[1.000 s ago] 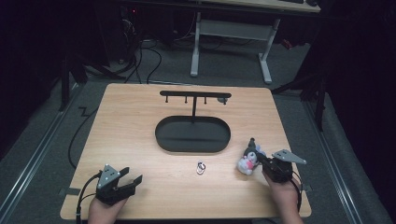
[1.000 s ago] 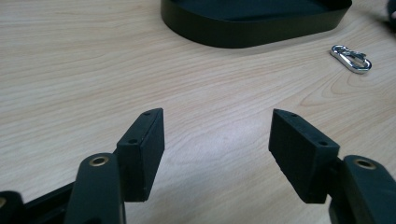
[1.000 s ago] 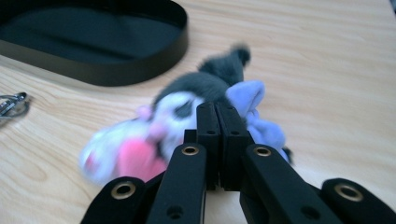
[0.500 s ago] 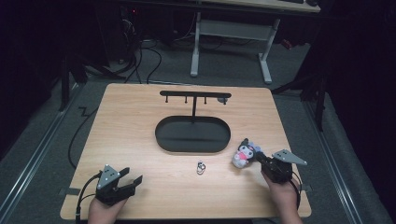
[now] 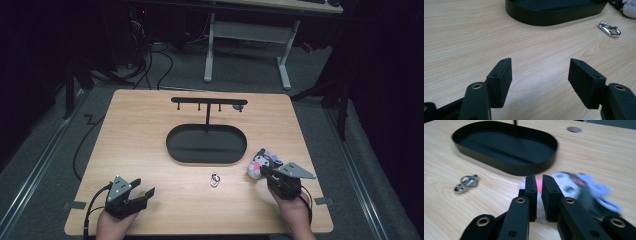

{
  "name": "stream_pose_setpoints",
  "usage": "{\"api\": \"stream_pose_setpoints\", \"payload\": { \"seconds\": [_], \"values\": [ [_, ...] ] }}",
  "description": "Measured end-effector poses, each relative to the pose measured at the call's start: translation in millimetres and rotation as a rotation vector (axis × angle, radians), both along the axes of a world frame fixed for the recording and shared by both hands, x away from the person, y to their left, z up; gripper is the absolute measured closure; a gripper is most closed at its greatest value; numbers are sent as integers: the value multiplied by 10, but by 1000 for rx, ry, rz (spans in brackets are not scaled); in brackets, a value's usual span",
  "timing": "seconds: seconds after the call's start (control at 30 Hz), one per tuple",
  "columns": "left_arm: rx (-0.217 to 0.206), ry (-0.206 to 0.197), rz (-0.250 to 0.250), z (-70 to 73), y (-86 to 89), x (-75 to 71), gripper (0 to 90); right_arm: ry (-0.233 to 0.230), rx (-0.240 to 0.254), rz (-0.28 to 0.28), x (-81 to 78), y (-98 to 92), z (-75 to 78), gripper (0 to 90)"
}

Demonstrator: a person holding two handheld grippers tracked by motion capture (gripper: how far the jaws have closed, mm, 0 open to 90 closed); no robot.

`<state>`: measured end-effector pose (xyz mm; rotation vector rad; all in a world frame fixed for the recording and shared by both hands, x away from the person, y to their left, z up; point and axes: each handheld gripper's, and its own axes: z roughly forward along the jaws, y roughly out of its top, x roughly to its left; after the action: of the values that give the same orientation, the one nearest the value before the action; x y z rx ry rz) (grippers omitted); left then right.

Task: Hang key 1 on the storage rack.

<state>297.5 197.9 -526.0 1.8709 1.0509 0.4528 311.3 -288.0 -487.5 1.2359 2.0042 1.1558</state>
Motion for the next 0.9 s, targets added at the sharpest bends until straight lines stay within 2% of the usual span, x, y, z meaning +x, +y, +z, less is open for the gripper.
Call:
{"api": "stream_pose_setpoints", "payload": {
  "seconds": [0.03, 0.07, 0.1, 0.13, 0.17, 0.2, 0.43, 0.7, 0.9],
  "values": [
    [0, 1, 9, -2, 32, -22, 363, 0, 0, 0, 0, 0, 0, 844],
    [-4, 4, 24, -6, 83, -60, 363, 15, -22, 38, 68, 144, -30, 849],
    [-4, 4, 24, -6, 83, -60, 363, 15, -22, 38, 68, 144, -30, 849],
    [-2, 3, 32, -8, 109, -80, 364, 20, -56, 54, 121, 234, -56, 851],
    [-2, 3, 39, -9, 134, -101, 364, 20, -56, 54, 121, 234, -56, 851],
    [-4, 3, 48, -11, 165, -126, 364, 34, -63, 64, 191, 314, -80, 852],
    [-9, 6, 86, -22, 294, -208, 365, 69, -79, 68, 340, 407, -146, 887],
    [-10, 6, 79, -25, 281, -192, 365, 90, -87, 58, 346, 383, -166, 900],
    [-12, -2, 52, -8, 199, -113, 364, 90, -88, 57, 260, 325, -173, 900]
  ]
}}
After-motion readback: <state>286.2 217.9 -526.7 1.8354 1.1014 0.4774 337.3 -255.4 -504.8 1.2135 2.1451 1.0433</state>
